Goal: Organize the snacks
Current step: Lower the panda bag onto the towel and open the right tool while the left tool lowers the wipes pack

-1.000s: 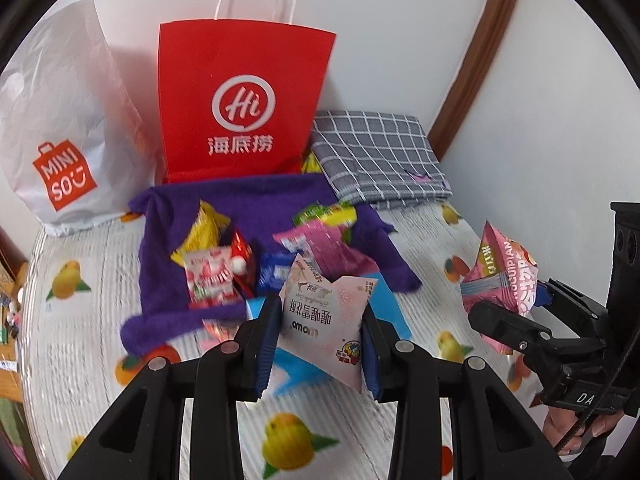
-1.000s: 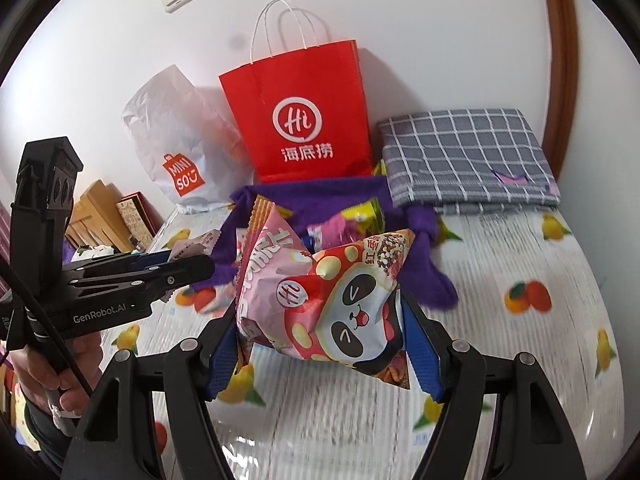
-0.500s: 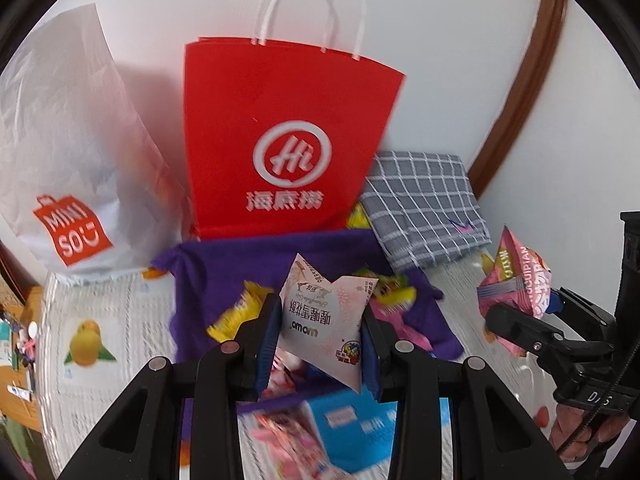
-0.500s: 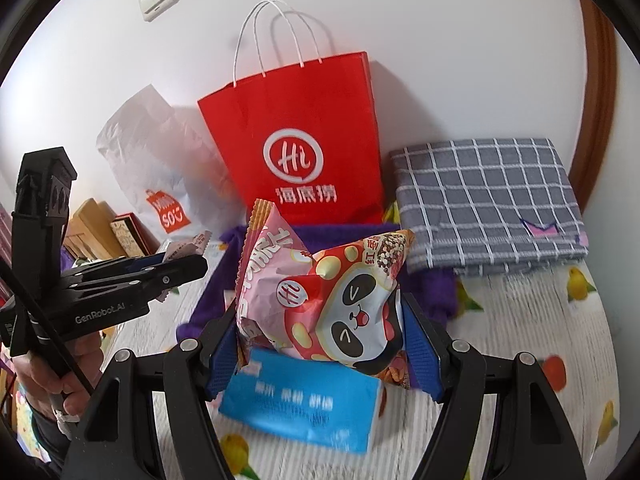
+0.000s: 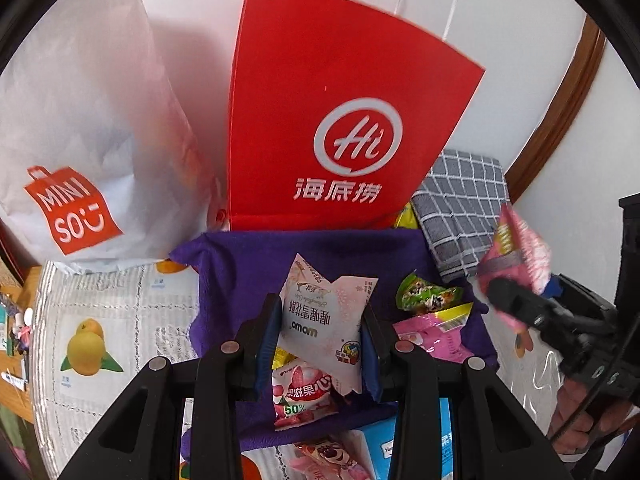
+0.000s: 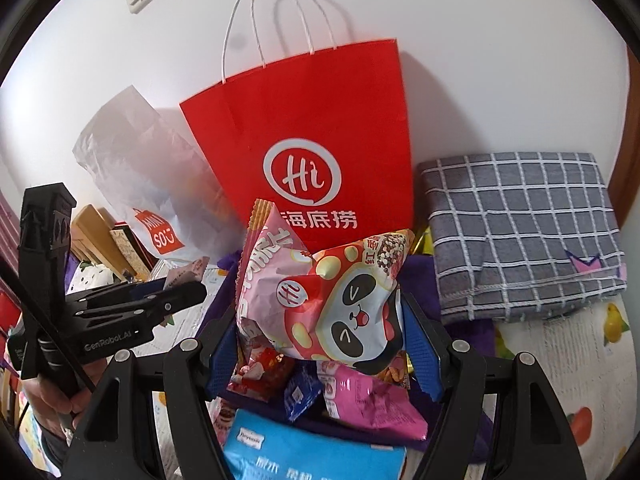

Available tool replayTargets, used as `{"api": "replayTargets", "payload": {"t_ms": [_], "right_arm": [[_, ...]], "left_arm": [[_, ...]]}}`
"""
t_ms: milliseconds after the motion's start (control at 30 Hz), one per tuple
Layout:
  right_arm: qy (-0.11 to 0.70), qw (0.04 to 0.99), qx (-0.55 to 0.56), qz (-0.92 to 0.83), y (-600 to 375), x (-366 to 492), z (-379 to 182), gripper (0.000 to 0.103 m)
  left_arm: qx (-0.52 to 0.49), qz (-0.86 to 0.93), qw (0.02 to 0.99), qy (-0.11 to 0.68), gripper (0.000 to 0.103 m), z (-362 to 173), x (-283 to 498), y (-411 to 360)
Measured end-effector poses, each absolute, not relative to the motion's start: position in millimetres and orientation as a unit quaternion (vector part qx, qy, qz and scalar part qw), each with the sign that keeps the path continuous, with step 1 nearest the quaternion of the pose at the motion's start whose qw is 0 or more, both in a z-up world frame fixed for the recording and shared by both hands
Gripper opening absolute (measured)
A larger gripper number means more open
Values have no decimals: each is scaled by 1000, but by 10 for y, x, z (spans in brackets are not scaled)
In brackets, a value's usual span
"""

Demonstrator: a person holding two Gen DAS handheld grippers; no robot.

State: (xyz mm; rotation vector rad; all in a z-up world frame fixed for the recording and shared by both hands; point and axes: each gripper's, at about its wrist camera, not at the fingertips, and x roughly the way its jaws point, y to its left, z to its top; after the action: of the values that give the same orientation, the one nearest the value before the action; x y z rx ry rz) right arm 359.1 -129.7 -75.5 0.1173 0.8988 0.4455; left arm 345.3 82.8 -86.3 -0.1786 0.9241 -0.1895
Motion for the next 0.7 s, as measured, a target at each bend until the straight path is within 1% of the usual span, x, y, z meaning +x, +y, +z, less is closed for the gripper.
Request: {"api": "replayTargets", "payload": {"t_ms": [300,700], "right_arm": [[479,852,56,204,-1332,3747,-1130,72],[489,848,50,198,-1327,3844,-1304,72]], "left_arm": [[-94,-86,880,458,34,-1008,3523,880],[-113,-72,873,469,34,-1098,3582,1002]]}}
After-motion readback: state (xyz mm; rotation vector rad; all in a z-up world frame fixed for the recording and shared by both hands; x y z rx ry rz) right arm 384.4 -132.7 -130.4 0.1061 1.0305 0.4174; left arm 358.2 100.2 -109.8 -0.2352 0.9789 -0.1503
